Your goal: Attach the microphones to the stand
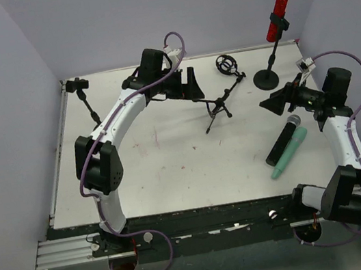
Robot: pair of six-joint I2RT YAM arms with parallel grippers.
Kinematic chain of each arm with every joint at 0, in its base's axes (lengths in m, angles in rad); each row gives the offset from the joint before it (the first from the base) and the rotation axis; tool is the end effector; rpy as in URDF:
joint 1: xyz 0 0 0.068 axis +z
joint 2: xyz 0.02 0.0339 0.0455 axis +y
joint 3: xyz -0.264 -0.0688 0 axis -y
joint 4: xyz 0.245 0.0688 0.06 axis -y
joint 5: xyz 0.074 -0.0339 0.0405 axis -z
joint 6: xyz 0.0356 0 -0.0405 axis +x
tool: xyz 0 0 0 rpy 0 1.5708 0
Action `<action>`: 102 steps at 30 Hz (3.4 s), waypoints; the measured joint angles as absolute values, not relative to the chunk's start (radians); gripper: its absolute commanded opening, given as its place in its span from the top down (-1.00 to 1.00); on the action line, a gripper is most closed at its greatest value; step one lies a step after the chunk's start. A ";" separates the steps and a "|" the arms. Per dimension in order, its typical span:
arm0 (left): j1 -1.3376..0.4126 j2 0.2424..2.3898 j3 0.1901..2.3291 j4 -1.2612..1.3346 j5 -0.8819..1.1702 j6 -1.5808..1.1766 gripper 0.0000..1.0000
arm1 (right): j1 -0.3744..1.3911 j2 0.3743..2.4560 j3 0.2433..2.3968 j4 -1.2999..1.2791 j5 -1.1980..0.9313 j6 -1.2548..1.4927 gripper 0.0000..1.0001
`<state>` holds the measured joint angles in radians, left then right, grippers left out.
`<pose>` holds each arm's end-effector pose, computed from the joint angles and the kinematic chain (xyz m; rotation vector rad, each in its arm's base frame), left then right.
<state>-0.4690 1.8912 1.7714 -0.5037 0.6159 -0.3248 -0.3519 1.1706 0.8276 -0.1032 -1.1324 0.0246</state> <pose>0.3807 -0.2160 0.3342 0.5291 2.2226 -1.1082 0.2443 -0.0554 0.2923 -0.3535 1.8116 0.8986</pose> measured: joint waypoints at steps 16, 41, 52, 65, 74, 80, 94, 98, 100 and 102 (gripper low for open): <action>-0.488 2.043 1.875 -0.547 0.603 -0.343 -0.94 | -0.352 1.171 0.830 -0.102 -1.139 0.025 -0.85; -0.488 2.225 2.008 -0.584 0.579 -0.410 -0.60 | -0.352 1.171 0.830 -0.099 -1.139 0.025 -0.85; -0.482 2.255 2.020 -0.584 0.579 -0.438 -0.42 | -0.352 1.171 0.830 -0.099 -1.139 0.025 -0.85; -0.480 2.261 2.031 -0.566 0.582 -0.484 -0.19 | -0.352 1.171 0.830 -0.099 -1.139 0.025 -0.85; -0.480 2.267 2.035 -0.562 0.588 -0.499 0.21 | -0.352 1.171 0.830 -0.099 -1.139 0.025 -0.85; -0.480 2.285 2.035 -0.558 0.599 -0.506 0.72 | -0.352 1.170 0.830 -0.099 -1.139 0.024 -0.85; -0.477 2.164 1.845 -0.427 0.664 -0.536 1.00 | -0.352 1.170 0.830 -0.099 -1.139 0.024 -0.85; -0.473 2.035 1.673 -0.391 0.642 -0.497 1.00 | -0.352 1.170 0.830 -0.099 -1.139 0.024 -0.85; -0.472 1.961 1.574 -0.361 0.620 -0.484 1.00 | -0.352 1.170 0.830 -0.099 -1.140 0.025 -0.85; -0.472 1.868 1.446 -0.302 0.593 -0.478 1.00 | -0.352 1.170 0.830 -0.098 -1.144 0.026 -0.85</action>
